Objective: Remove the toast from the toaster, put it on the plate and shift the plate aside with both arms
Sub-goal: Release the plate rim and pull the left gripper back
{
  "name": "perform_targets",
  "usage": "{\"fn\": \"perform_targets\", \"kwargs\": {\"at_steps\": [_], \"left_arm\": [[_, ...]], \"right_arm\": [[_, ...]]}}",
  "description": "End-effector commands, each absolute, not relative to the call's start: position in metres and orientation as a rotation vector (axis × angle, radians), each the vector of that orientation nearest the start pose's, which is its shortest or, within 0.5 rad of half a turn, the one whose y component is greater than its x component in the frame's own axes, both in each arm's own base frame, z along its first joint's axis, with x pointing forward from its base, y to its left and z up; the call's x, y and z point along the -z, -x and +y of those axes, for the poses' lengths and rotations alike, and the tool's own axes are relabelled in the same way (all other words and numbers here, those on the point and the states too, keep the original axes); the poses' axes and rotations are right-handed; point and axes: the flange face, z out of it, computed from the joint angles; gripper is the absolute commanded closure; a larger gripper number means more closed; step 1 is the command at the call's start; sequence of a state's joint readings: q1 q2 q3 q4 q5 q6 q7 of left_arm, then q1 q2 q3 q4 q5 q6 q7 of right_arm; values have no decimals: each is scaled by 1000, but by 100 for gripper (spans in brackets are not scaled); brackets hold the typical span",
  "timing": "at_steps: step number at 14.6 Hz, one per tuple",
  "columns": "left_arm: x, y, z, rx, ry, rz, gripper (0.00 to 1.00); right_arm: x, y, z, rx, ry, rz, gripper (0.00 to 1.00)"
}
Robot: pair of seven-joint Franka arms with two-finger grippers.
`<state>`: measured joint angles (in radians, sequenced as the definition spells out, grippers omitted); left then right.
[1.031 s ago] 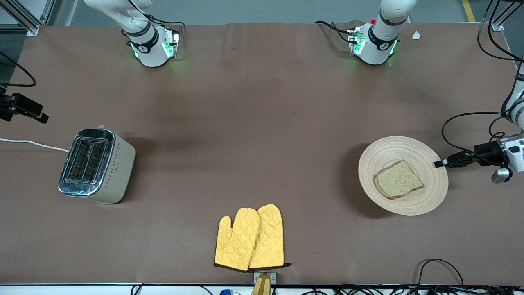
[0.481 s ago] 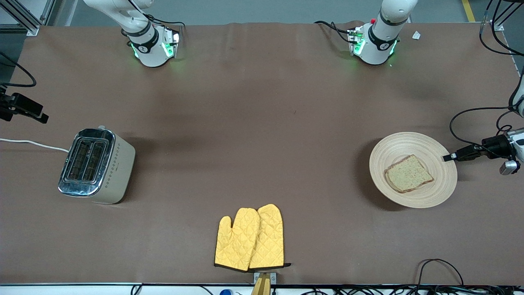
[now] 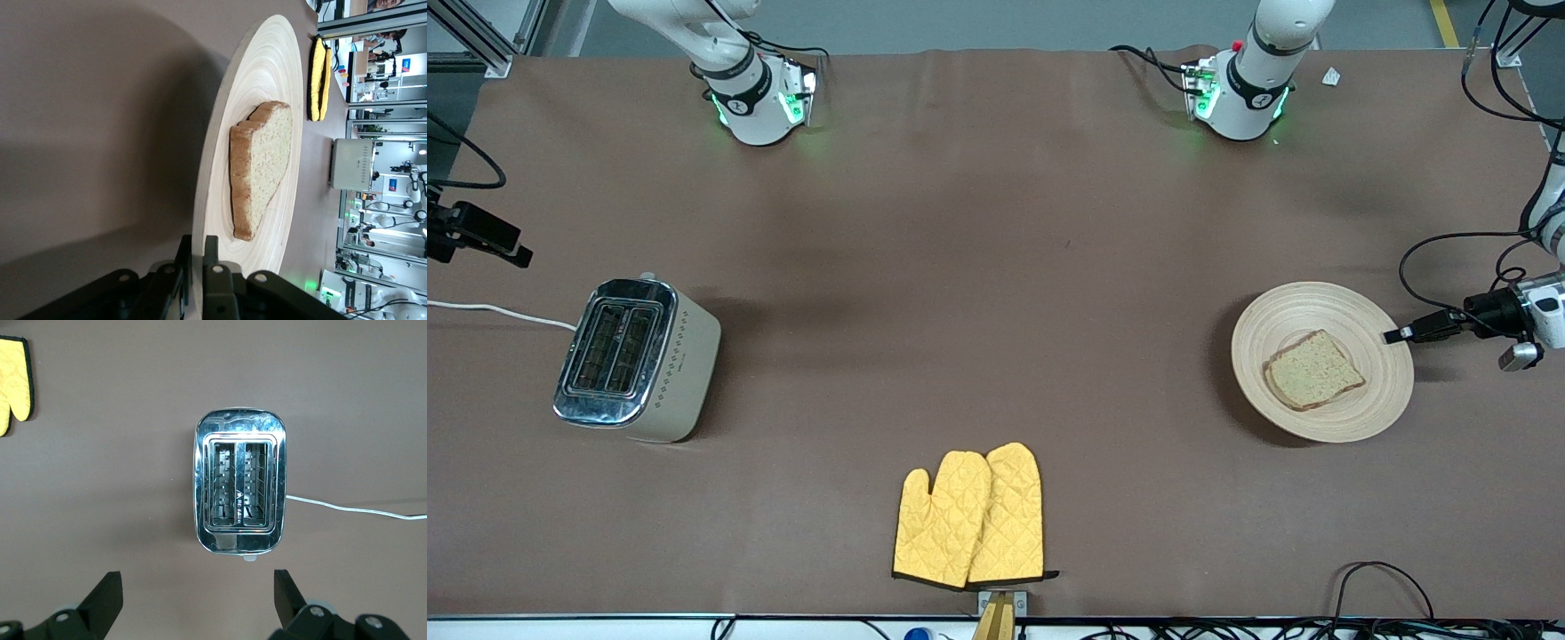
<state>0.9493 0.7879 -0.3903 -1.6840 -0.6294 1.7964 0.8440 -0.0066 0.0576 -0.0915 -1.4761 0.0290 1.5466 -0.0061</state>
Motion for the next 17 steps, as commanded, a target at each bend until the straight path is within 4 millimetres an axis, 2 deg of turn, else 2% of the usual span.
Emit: {"fn": "perform_targets", "kwargs": {"at_steps": [1, 4, 6, 8, 10, 11, 12, 14, 17], "left_arm": [[-153, -546, 275, -49, -2018, 95, 99], [-142, -554, 253, -19, -2009, 72, 97], [-139, -558, 243, 23, -2008, 94, 89], [-140, -562, 236, 64, -2019, 117, 67], [-142, -567, 230, 70, -2028, 102, 34], [-143, -568, 229, 71, -2029, 105, 13], [-150, -573, 231, 62, -2038, 104, 0], [-174, -594, 231, 32, -2065, 84, 0], [-239, -638, 231, -25, -2191, 6, 0]], "right_arm": [[-639, -562, -51, 25, 3131, 153, 0], [-639, -562, -51, 22, 3131, 151, 0], [-639, -562, -50, 25, 3131, 148, 0], [-639, -562, -50, 20, 3131, 151, 0], [-639, -562, -50, 22, 3131, 153, 0], [-639, -562, -50, 22, 3131, 151, 0], [-639, -562, -50, 20, 3131, 151, 0], [-639, -562, -50, 20, 3131, 153, 0], [-639, -562, -50, 22, 3131, 148, 0]]}}
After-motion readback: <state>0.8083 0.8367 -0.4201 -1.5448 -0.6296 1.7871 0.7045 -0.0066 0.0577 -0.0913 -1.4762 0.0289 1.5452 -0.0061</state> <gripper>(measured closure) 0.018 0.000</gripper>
